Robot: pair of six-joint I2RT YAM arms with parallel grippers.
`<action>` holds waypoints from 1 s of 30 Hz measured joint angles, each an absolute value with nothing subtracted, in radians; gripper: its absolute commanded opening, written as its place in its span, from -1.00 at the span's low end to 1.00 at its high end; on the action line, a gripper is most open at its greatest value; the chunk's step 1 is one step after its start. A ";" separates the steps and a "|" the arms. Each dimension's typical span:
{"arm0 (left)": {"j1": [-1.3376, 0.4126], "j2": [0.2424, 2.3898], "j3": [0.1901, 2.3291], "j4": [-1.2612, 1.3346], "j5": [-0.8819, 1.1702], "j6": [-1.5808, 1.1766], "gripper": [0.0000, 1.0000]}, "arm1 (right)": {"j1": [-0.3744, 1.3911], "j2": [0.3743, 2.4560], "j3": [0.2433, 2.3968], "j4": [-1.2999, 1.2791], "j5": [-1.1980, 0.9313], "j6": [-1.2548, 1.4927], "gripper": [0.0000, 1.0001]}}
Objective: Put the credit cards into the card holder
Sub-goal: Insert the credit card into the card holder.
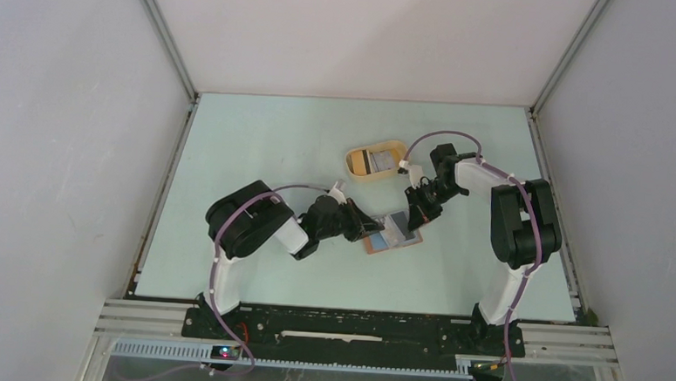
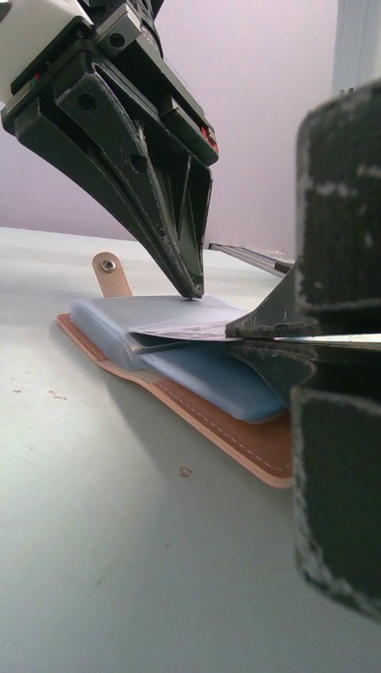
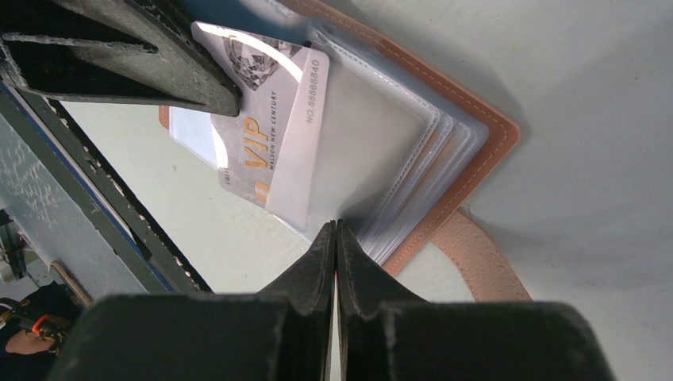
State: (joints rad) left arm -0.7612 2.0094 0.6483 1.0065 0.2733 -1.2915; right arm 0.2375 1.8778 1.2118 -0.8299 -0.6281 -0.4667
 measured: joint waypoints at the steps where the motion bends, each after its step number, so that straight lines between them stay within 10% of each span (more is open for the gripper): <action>1: -0.761 2.014 0.655 1.007 0.278 -1.293 -1.00 | 0.237 1.878 1.212 -0.830 -0.628 -0.467 -0.83; 30: -0.760 2.093 0.754 0.963 0.355 -1.341 -0.61 | 0.231 1.810 1.212 -0.833 -0.690 -0.497 -0.78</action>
